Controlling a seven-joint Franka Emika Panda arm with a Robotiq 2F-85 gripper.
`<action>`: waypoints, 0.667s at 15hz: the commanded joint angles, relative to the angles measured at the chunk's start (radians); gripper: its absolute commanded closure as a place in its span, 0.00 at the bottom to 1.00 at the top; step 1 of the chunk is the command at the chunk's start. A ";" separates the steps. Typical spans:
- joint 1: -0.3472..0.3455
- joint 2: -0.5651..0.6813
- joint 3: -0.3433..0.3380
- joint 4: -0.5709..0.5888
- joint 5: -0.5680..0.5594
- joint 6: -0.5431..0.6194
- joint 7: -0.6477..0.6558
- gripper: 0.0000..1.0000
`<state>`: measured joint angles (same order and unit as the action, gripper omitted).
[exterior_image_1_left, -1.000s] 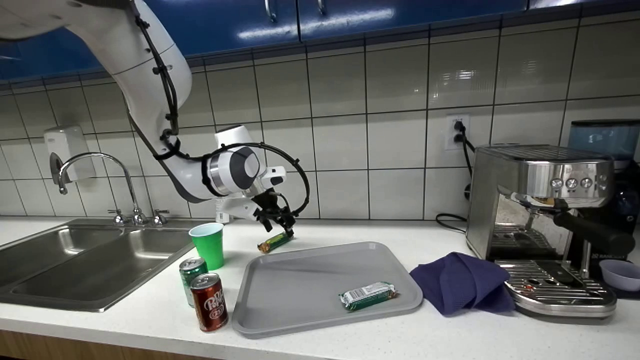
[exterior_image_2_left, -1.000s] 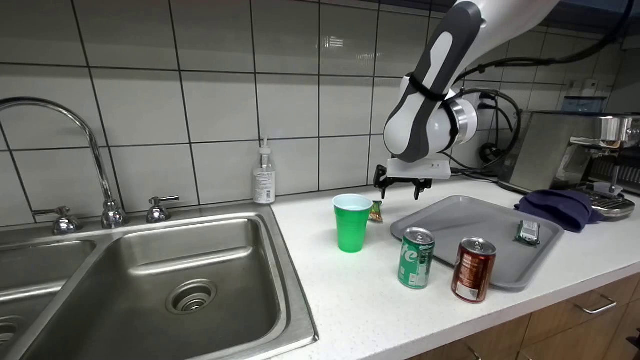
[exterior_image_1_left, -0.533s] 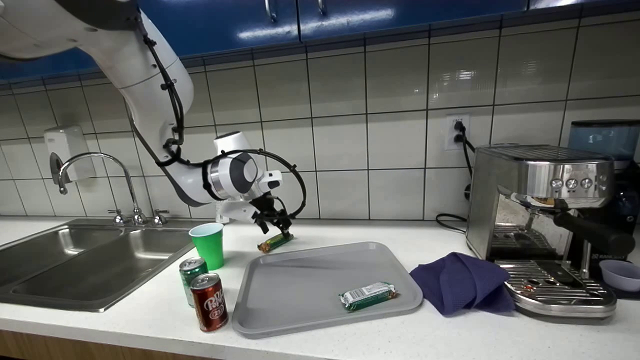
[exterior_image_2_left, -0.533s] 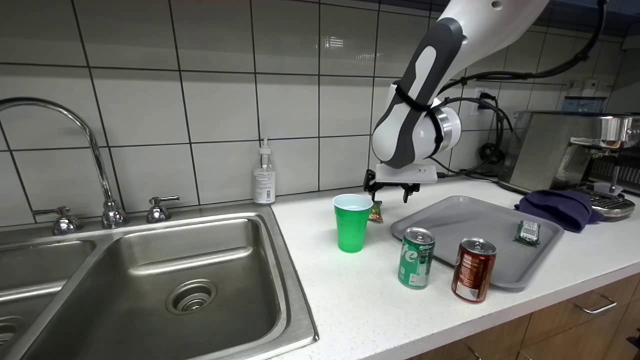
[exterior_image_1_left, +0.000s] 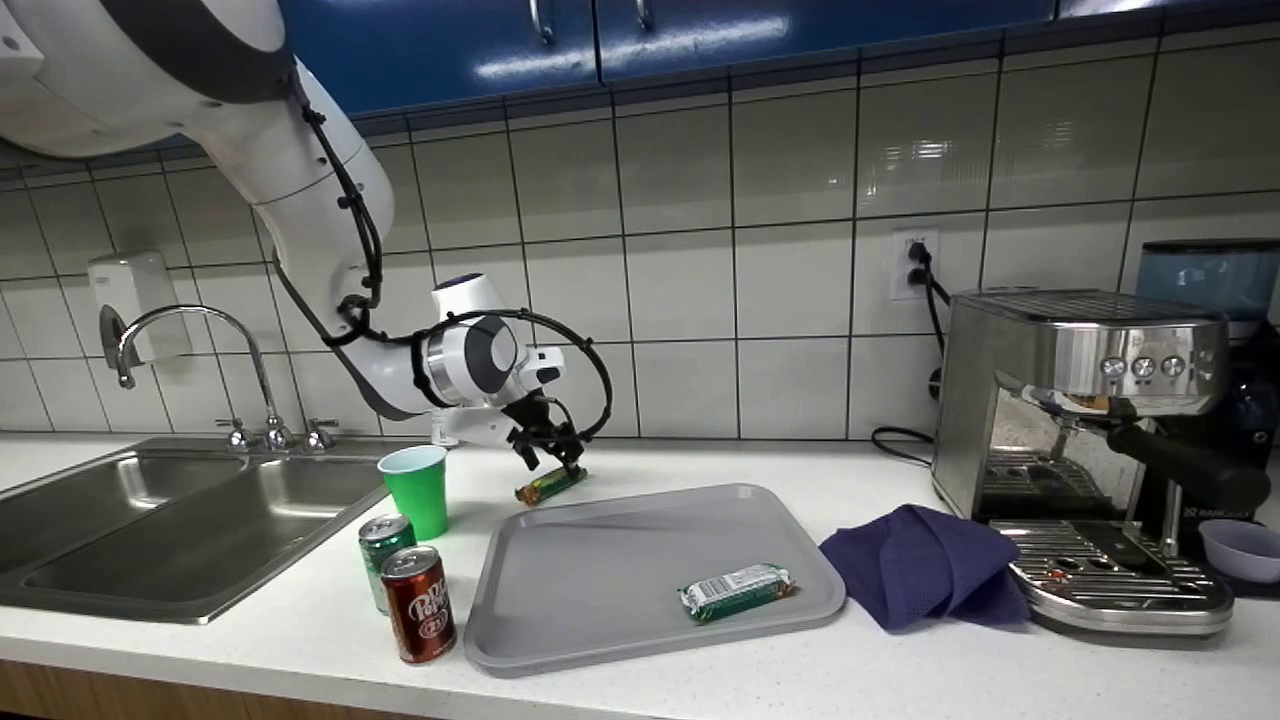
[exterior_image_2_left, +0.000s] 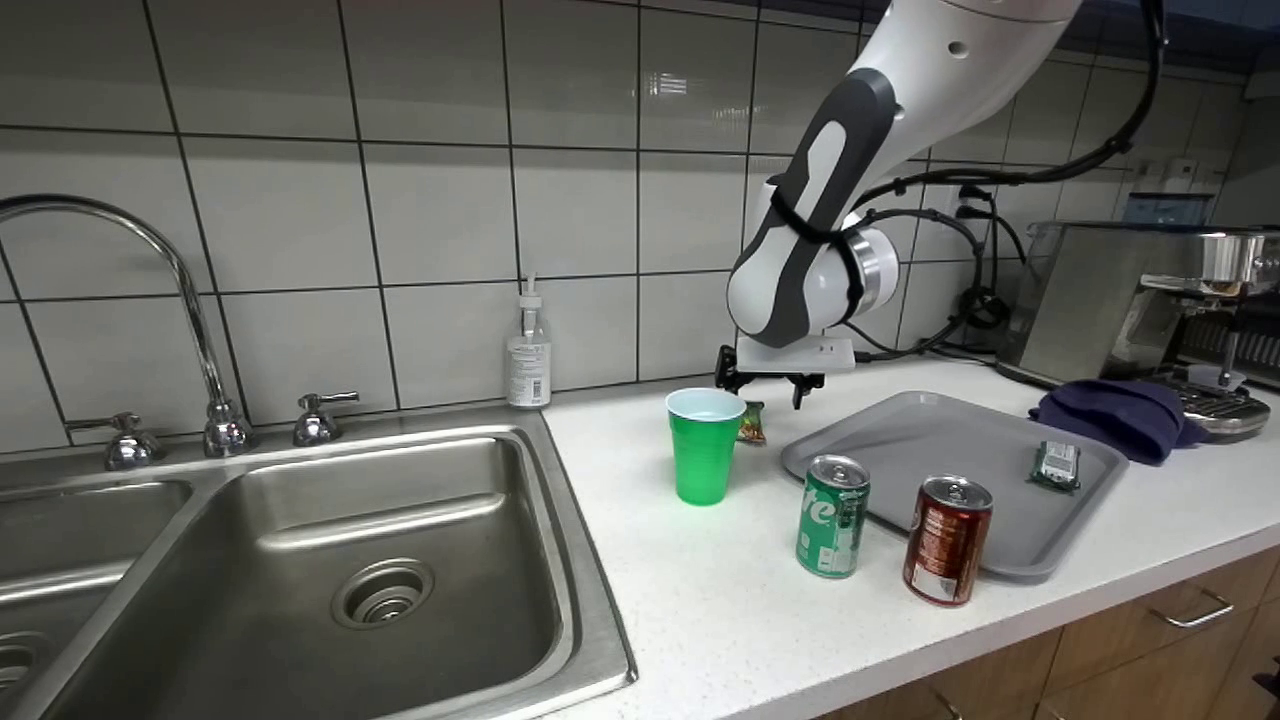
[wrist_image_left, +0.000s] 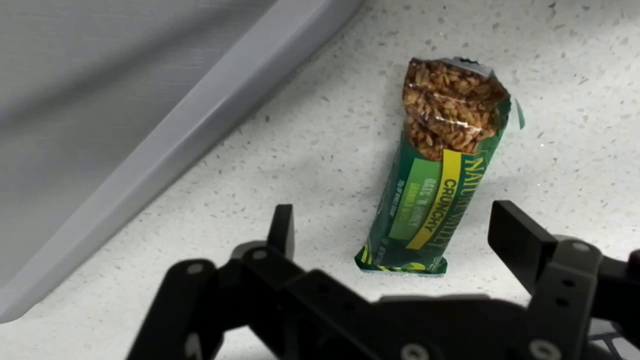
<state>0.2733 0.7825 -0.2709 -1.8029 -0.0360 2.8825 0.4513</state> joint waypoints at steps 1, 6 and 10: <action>0.009 0.040 -0.007 0.071 0.017 -0.049 0.016 0.00; 0.009 0.069 -0.010 0.107 0.015 -0.066 0.022 0.00; 0.009 0.087 -0.010 0.130 0.015 -0.075 0.025 0.00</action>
<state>0.2736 0.8464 -0.2716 -1.7221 -0.0325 2.8499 0.4605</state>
